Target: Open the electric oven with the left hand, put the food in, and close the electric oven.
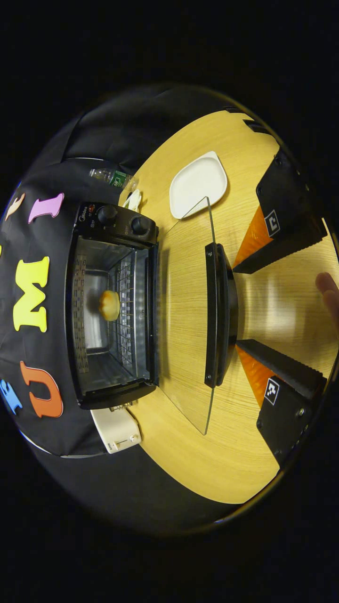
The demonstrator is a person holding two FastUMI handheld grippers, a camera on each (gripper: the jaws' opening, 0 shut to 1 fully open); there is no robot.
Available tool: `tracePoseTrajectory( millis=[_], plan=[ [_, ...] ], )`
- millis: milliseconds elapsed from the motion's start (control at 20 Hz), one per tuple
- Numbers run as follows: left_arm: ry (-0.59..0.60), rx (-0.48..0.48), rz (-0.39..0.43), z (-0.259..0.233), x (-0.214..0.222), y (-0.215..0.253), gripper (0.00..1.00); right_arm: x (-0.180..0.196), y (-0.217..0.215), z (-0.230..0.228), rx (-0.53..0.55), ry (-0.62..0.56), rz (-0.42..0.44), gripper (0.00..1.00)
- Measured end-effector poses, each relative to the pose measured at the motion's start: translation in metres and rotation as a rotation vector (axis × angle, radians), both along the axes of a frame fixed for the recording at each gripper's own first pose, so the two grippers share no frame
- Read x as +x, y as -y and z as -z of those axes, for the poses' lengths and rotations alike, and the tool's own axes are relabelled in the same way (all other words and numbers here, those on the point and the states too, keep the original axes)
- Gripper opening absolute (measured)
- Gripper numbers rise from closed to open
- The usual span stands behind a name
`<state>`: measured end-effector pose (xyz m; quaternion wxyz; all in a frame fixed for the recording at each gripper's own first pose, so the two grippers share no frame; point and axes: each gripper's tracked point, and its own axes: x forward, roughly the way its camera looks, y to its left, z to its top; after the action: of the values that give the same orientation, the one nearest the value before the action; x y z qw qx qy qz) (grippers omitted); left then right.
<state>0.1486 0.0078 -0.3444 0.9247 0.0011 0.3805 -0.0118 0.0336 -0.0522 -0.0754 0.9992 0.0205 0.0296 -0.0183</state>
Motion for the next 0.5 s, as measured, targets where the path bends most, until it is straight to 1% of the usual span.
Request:
tracePoseTrajectory(
  millis=[300,500],
  plan=[
    [0.082,0.060,0.006,-0.031,0.017,-0.002,0.93,-0.001,-0.002,0.006,-0.030,0.001,-0.014,0.96],
    [0.136,0.077,-0.002,-0.048,0.040,-0.005,0.96,-0.003,-0.003,0.006,-0.042,0.000,-0.018,0.96]
  ],
)
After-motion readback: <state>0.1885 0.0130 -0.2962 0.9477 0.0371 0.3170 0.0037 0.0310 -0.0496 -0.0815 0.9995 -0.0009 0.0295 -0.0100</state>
